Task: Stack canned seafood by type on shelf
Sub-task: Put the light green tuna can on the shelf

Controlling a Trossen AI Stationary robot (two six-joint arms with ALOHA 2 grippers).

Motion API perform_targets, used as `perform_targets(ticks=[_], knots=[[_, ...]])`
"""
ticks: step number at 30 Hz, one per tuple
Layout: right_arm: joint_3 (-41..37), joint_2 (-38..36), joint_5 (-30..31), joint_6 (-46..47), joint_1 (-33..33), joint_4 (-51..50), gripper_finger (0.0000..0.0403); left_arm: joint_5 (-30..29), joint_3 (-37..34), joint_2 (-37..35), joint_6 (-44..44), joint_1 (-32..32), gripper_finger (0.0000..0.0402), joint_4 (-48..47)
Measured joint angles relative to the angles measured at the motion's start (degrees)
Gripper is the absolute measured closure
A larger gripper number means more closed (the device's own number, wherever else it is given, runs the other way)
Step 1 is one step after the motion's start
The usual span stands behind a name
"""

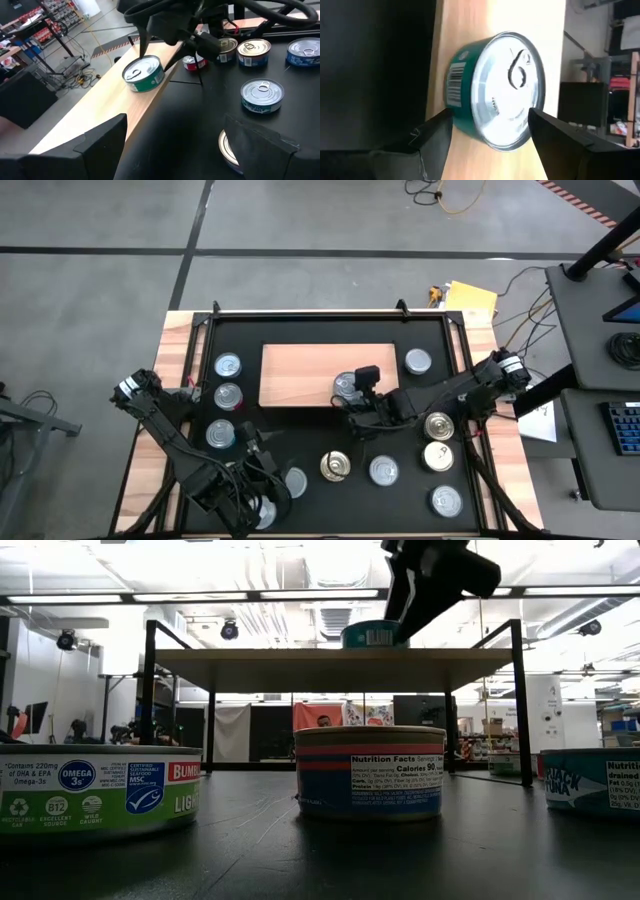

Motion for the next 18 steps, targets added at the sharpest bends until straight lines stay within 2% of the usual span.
perform_targets(ticks=[6,13,16,18], knots=[[0.0,-2.63,-1.57,0.19,0.33,-0.49,0.0152,0.02,0.0,0.0,-0.59,0.0,0.0086,0.0],[-0.01,-11.96,-6.97,0.2,-0.13,1.02,0.0169,0.42,0.0,0.89,-1.81,0.02,0.0086,0.6],[-0.8,-16.53,-13.1,-0.49,-1.47,4.35,0.0195,1.25,0.0,2.04,-1.97,0.0,0.0086,1.43],[-1.97,-19.12,-18.58,-1.26,-2.74,7.76,0.0228,2.18,-0.02,2.78,-2.23,-0.02,0.0086,1.77]])
